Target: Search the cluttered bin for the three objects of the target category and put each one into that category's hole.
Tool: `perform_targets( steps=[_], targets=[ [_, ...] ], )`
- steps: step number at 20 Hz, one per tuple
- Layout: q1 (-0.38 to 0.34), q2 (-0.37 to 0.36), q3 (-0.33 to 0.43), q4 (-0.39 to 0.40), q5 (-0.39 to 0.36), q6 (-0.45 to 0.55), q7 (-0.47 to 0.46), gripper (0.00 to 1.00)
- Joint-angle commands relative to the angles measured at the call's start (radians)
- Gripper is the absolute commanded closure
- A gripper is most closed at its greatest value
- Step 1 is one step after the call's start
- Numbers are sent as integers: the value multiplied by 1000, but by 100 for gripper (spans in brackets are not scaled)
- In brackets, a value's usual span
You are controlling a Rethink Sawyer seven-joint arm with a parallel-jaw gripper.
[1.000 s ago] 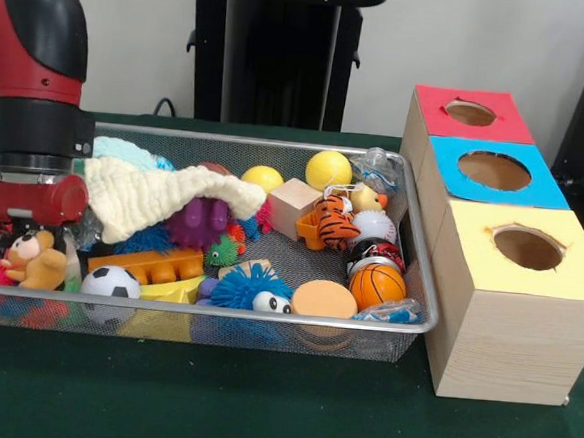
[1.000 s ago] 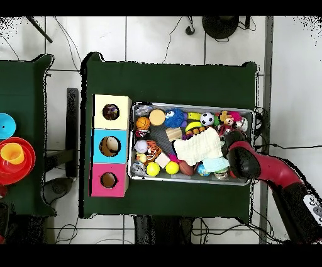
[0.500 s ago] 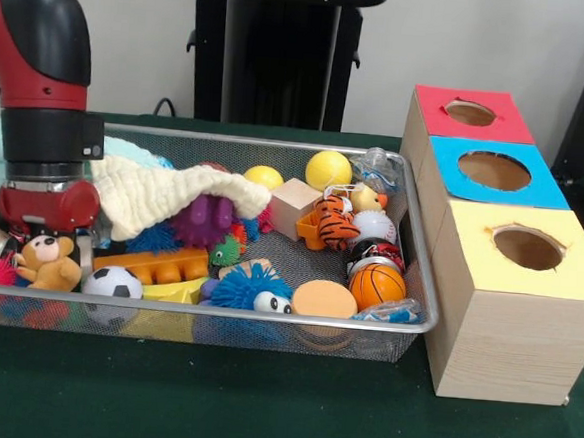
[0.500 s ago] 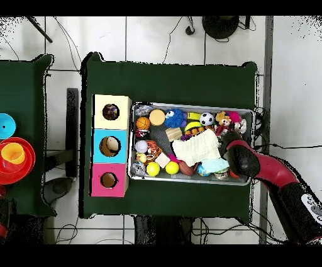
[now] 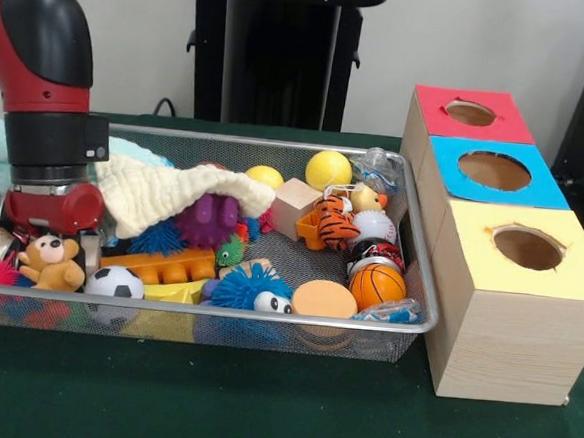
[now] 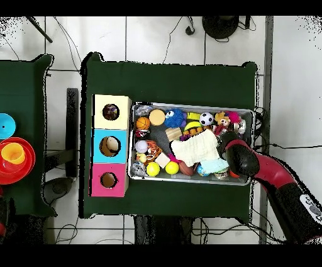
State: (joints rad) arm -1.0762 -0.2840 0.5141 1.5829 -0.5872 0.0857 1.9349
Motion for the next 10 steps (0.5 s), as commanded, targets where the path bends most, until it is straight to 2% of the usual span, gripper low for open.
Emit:
perform_targets(
  steps=[1, 10],
  targets=[
    [-29, 165, -165, 128, 3, 278, -12, 0],
    [-15, 168, -199, 196, 94, 251, 62, 0]
  ],
)
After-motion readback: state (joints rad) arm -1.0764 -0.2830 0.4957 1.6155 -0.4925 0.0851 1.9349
